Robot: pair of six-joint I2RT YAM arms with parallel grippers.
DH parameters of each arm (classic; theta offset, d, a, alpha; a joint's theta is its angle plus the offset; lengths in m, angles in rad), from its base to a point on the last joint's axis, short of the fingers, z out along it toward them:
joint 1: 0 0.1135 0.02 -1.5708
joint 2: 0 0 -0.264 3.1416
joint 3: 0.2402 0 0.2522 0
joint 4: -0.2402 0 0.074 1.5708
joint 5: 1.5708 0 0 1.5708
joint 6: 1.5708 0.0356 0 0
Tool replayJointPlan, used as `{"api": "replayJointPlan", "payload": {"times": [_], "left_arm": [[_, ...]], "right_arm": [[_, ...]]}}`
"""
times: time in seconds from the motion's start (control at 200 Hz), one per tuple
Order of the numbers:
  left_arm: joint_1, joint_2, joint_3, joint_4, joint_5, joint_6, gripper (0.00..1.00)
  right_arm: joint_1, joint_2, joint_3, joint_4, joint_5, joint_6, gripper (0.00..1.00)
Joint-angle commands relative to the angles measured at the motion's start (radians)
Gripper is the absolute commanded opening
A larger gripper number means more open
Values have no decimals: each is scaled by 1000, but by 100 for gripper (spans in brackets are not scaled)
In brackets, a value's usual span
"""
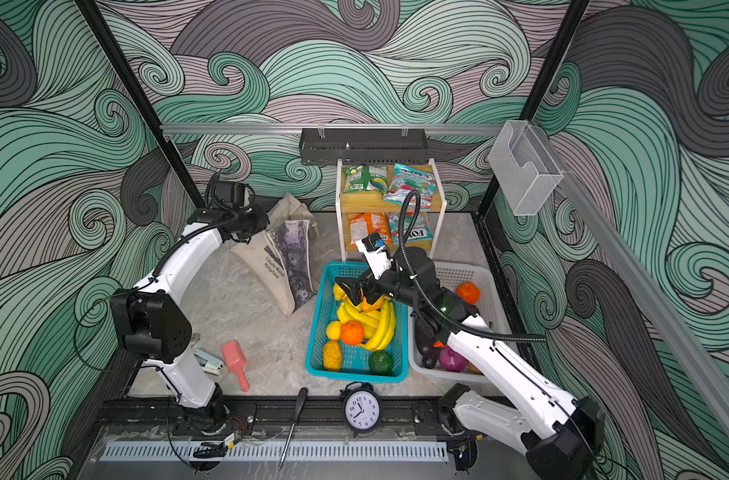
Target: Place the food into the grocery bag and tie it
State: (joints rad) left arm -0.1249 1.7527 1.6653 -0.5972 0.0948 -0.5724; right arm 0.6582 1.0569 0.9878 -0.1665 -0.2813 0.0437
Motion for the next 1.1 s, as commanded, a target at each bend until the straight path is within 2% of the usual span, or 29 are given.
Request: {"api": "replayJointPlan", "payload": {"times": [0.0, 0.235, 0.435, 0.55, 0.72, 0.796, 1.096], "left_arm": [[-4, -87, -3, -55, 52, 38, 0], [41, -183, -107, -52, 228, 47, 0], [53, -238, -125, -132, 267, 120, 0], [65, -268, -185, -117, 319, 118, 0], [71, -324, -231, -138, 253, 134, 0], [82, -373, -262, -133, 273, 127, 0], [86, -438, -360, -115, 355, 143, 0]], "right_arm": [[5, 2, 3, 24, -19, 12, 99], [22, 42, 56, 5, 27, 78, 98], [91, 135, 168, -49, 147, 176, 97], [114, 225, 259, -103, 209, 282, 95], [132, 401, 455, -252, 239, 446, 92], [140, 464, 508, -265, 224, 487, 91], [166, 548, 512, -199, 245, 533, 89]]}}
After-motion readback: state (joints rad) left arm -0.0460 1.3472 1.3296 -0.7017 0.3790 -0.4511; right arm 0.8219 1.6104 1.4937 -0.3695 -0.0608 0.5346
